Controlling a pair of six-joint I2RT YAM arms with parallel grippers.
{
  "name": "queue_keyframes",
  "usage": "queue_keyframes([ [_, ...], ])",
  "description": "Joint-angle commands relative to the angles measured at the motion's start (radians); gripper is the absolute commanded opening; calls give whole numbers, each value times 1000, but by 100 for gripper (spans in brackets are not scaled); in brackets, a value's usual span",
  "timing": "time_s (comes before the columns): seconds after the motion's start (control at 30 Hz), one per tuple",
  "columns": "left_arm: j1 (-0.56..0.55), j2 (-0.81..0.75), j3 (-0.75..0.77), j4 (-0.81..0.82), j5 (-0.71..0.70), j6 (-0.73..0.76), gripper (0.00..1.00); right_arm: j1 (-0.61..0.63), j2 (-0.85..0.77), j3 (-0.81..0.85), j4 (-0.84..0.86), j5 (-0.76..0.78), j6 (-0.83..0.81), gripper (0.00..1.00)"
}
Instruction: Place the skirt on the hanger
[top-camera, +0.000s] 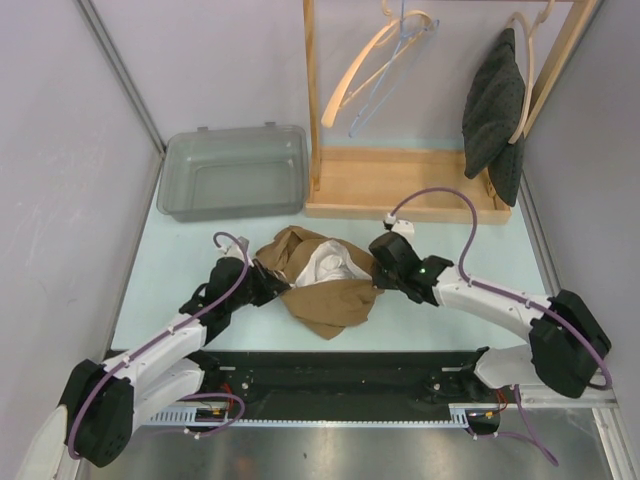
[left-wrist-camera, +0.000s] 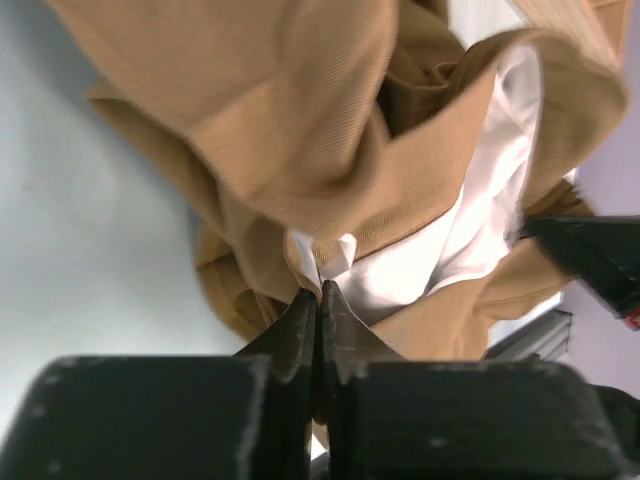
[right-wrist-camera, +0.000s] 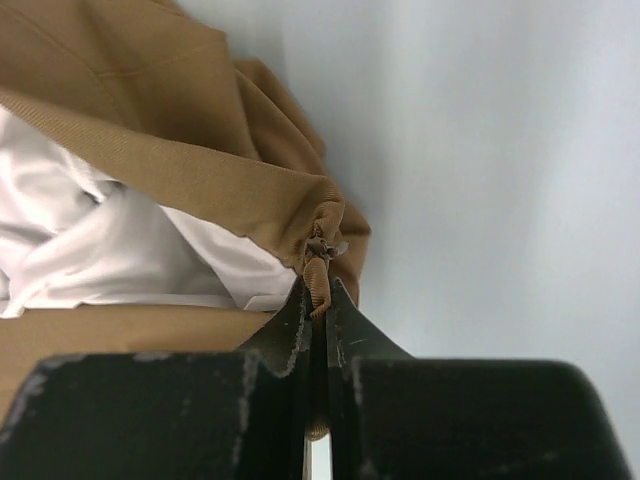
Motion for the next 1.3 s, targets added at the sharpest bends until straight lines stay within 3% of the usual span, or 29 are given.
queue_keyframes([
  [0.0, 6, -7, 19, 126, 33, 19, 0, -32, -108, -129, 102, -65, 181, 0],
  [0.3, 6, 28, 136, 209, 44, 177, 0, -12, -151, -228, 117, -62, 353, 0],
  [0.53, 6, 62, 156, 215, 73, 206, 0, 28, -212, -232, 97, -23, 357, 0],
  [0.63, 6, 25, 131, 192, 73, 209, 0, 20, -270, -223, 114, -11, 304, 25],
  [0.67, 6, 13, 128, 171, 69, 212, 0, 19, -283, -219, 117, -7, 292, 40],
  [0.7, 6, 1, 121, 160, 67, 216, 0, 17, -295, -214, 126, 3, 275, 48],
  [0.77, 6, -27, 114, 134, 70, 223, 0, 9, -326, -193, 140, 6, 198, 61],
  [0.9, 6, -61, 93, 100, 79, 231, 2, 0, -375, -145, 146, 53, 83, 76],
  [1.1, 6, -115, 113, 13, 30, 274, 67, -72, -413, -13, 163, 95, -116, 88],
  [1.2, 6, -139, 131, -41, -3, 298, 77, -122, -384, 79, 192, 83, -222, 93],
  [1.27, 6, -157, 145, -79, -28, 312, 79, -165, -346, 152, 229, 46, -291, 94],
])
